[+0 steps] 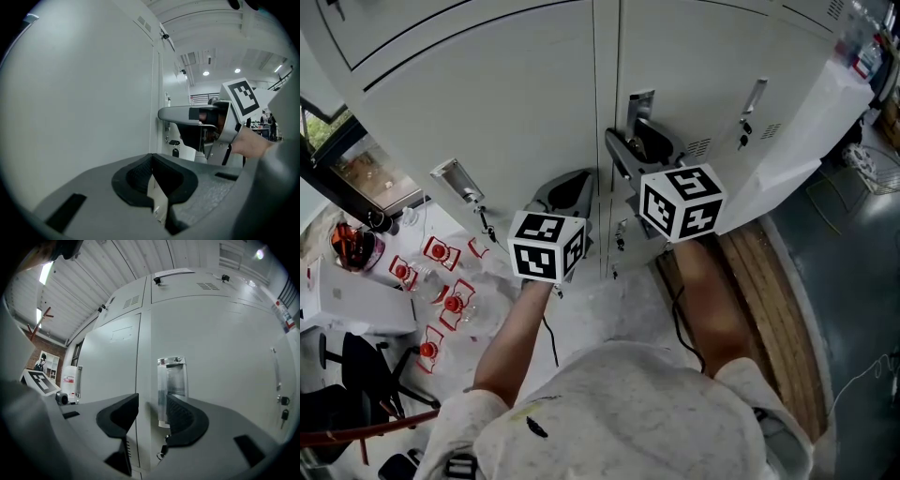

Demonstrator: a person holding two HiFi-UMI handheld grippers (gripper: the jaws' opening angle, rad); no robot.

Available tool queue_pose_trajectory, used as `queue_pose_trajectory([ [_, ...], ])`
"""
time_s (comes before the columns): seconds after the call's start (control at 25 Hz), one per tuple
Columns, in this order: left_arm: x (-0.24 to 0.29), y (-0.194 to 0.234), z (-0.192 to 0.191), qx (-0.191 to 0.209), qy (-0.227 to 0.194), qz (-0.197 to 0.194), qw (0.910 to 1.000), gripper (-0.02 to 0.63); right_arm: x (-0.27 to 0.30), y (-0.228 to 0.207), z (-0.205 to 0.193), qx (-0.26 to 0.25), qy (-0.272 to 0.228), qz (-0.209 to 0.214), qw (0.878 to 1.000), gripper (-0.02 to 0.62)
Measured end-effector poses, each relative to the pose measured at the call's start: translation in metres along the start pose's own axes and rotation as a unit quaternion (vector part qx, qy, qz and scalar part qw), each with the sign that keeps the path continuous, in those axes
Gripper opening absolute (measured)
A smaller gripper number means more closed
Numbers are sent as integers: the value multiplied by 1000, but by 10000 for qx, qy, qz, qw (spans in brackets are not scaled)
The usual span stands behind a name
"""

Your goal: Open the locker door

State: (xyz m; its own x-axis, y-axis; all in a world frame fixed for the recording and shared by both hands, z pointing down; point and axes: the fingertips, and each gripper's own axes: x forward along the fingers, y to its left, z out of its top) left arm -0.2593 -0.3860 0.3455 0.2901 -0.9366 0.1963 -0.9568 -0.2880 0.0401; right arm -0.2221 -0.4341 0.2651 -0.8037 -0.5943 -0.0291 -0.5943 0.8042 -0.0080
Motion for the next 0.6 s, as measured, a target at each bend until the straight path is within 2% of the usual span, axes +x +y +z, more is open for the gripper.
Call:
queue_pose_trajectory([
  [0.6, -4, -20, 0, 12, -17, -154, 9999, 6, -27, 1, 1, 6, 60, -127, 9999, 161],
])
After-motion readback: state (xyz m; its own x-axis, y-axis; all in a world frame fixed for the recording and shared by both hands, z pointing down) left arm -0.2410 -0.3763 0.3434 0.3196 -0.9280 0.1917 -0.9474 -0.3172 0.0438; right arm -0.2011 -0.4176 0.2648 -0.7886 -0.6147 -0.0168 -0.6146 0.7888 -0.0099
